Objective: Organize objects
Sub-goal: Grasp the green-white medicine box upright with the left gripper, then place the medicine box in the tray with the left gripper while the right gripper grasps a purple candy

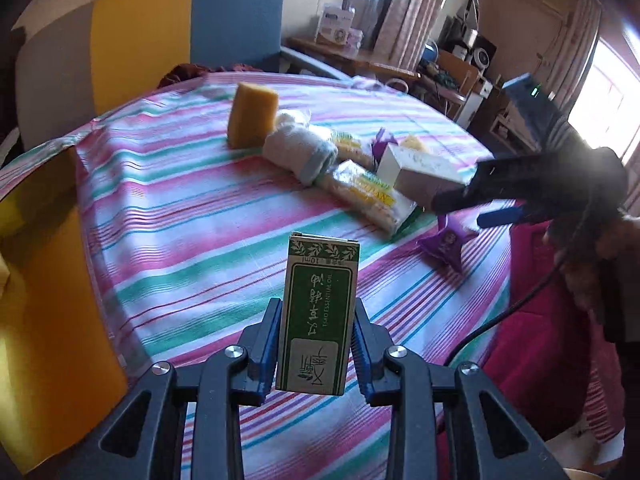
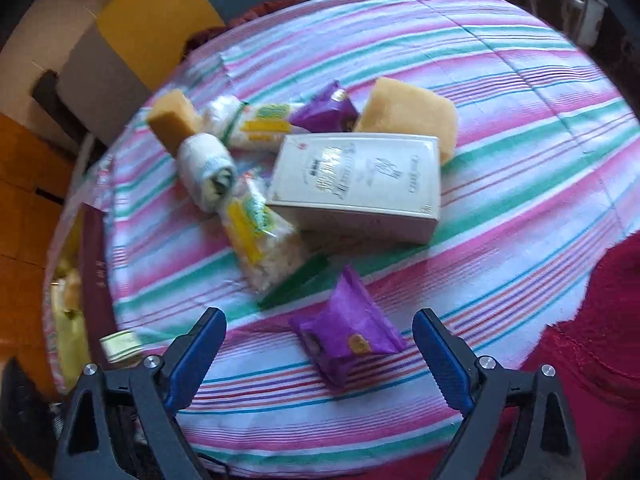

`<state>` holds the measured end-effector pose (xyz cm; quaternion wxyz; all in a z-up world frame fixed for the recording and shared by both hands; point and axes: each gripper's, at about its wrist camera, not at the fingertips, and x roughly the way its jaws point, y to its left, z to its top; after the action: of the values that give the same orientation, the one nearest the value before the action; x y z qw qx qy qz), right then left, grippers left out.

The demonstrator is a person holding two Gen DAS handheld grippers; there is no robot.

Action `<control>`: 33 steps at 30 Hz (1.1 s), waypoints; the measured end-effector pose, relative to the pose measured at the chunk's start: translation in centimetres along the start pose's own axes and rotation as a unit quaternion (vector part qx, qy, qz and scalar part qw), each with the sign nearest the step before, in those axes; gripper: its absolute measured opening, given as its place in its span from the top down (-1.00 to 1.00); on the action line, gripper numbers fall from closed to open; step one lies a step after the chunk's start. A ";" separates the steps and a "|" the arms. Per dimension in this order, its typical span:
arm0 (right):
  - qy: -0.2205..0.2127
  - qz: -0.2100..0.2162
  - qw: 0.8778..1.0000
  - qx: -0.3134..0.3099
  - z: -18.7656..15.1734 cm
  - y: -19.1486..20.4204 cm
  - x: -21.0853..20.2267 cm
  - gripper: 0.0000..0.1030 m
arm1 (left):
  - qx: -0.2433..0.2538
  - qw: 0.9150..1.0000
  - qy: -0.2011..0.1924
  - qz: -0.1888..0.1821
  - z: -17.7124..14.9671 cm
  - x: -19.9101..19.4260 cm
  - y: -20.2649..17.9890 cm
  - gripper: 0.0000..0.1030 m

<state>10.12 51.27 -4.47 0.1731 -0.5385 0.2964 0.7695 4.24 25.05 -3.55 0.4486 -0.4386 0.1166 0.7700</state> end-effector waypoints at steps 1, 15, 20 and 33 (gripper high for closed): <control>0.003 -0.014 1.000 -0.004 0.0 0.2 0.1 -0.85 | -0.002 1.000 -0.005 -0.003 0.0 -0.4 0.0 0.39; 0.060 -0.038 0.996 0.048 -0.4 -0.1 3.7 0.03 | -0.021 0.998 -0.060 0.001 -0.8 -4.6 1.6 0.38; 0.029 -0.072 0.997 -0.001 0.2 1.3 3.6 0.39 | -0.038 0.996 -0.073 0.022 -1.3 -5.8 2.9 0.38; -0.022 -0.122 0.984 -0.130 -1.0 5.0 2.8 0.44 | -0.148 0.973 -0.097 0.148 -4.0 -11.3 12.6 0.38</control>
<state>6.95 46.67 -5.95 0.2002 -0.5716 0.1222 0.7863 -1.05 8.97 0.24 0.2693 -0.4010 0.0206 0.8753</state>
